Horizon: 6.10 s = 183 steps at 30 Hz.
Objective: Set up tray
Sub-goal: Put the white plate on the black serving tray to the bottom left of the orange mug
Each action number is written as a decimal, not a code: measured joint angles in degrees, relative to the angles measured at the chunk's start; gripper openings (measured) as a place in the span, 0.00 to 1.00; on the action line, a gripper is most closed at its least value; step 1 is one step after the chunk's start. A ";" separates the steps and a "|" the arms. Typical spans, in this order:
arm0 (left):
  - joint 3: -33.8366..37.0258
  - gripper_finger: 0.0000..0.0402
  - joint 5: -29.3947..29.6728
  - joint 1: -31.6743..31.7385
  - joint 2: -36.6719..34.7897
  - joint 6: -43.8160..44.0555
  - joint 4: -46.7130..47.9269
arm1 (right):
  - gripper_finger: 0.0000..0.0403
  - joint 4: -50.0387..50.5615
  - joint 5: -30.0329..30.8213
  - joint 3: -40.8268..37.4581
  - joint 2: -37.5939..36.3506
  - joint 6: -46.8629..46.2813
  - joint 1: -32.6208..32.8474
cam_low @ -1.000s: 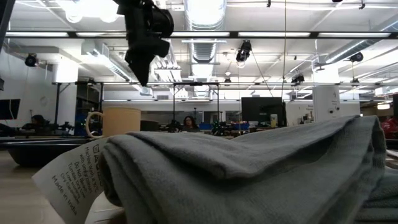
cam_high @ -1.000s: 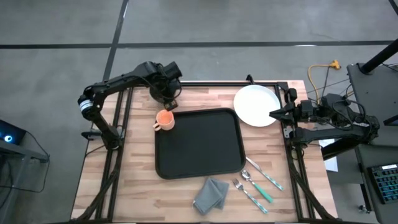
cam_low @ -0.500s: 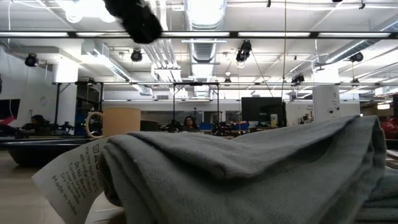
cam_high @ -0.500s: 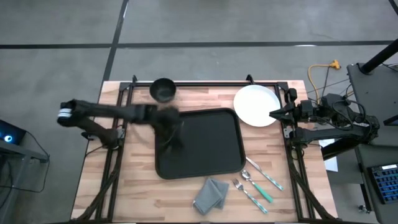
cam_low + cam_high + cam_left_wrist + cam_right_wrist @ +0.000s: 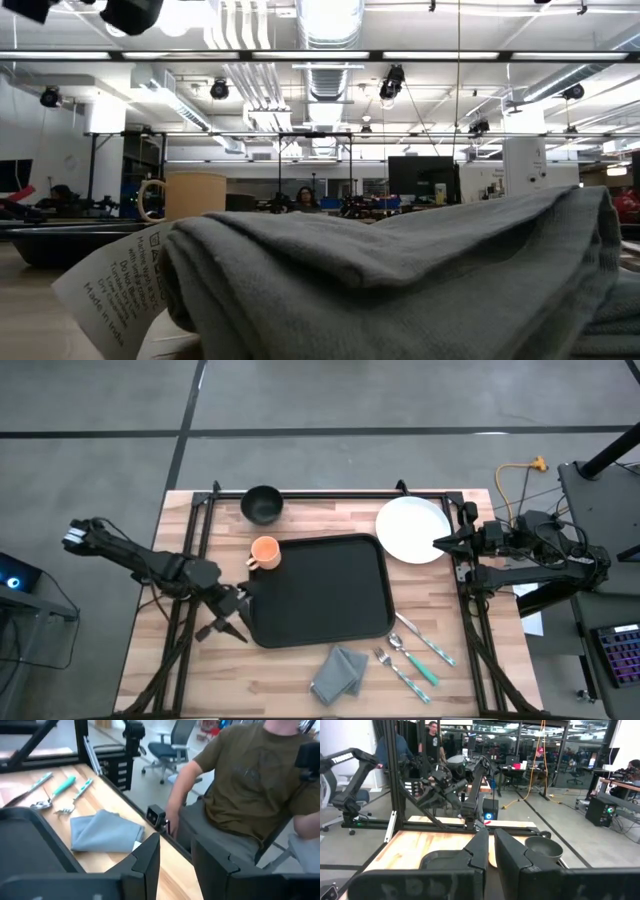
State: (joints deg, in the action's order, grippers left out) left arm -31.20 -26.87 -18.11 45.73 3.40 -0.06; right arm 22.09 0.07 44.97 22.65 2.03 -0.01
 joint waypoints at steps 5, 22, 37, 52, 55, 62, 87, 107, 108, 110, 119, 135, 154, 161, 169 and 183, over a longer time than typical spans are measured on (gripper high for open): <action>7.33 0.23 0.02 0.00 -4.29 0.59 -7.94 | 0.06 0.00 0.01 0.00 0.00 -0.06 -0.02; 15.23 0.23 6.49 -3.58 -8.02 3.52 -20.36 | 0.06 0.00 0.01 0.00 0.00 0.00 0.00; 19.00 0.23 6.39 -16.61 -9.01 0.17 -21.70 | 0.06 0.00 0.01 0.00 0.00 -0.07 0.00; 27.24 0.23 3.34 -17.51 -23.17 0.12 -25.42 | 0.06 0.00 -0.01 0.00 0.00 0.05 -0.01; 28.59 0.23 3.65 -17.51 -27.52 0.12 -25.41 | 0.06 0.00 -0.01 0.00 0.00 -0.01 0.00; 30.42 0.23 13.18 -17.51 -36.44 -1.82 -20.42 | 0.06 0.00 -0.01 0.00 0.00 -0.04 0.00; 30.23 0.23 16.33 -17.51 -42.88 -2.25 -1.56 | 0.06 0.00 0.01 0.00 0.00 0.05 -0.01; 30.16 0.23 16.46 -17.51 -42.77 0.35 -1.13 | 0.06 0.00 -0.01 0.00 0.00 -0.08 -0.02; 30.16 0.23 16.46 -17.51 -42.77 0.35 -1.12 | 0.06 0.00 -0.02 0.00 0.00 0.02 -0.02; 30.16 0.23 16.44 -17.51 -42.77 0.36 -1.11 | 0.06 0.00 -0.01 0.00 0.00 0.01 -0.02; 30.16 0.23 16.41 -17.51 -42.77 0.37 -1.06 | 0.06 -0.32 0.00 0.00 0.00 -0.34 -0.01; 30.16 0.23 16.35 -17.51 -42.77 0.38 -1.02 | 0.06 -4.77 -0.08 -1.70 4.91 -4.77 0.00; 30.16 0.23 16.33 -17.51 -42.75 0.37 -1.02 | 0.06 5.67 0.07 -3.19 20.41 -7.84 -0.02; 30.18 0.23 16.33 -17.49 -42.75 0.37 -1.02 | 0.06 19.69 14.96 -3.14 24.98 -3.35 -0.03; 30.18 0.23 16.33 -17.51 -42.75 0.37 -1.02 | 0.06 19.10 21.39 -2.99 28.43 -4.59 -0.07; 30.19 0.23 16.33 -17.49 -42.75 0.37 -1.02 | 0.06 20.29 25.90 -2.38 38.43 -7.84 -0.01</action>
State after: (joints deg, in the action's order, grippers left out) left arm -1.00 -10.55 -35.59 2.98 3.77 -1.08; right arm 42.38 25.97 42.59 61.09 -5.81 -0.02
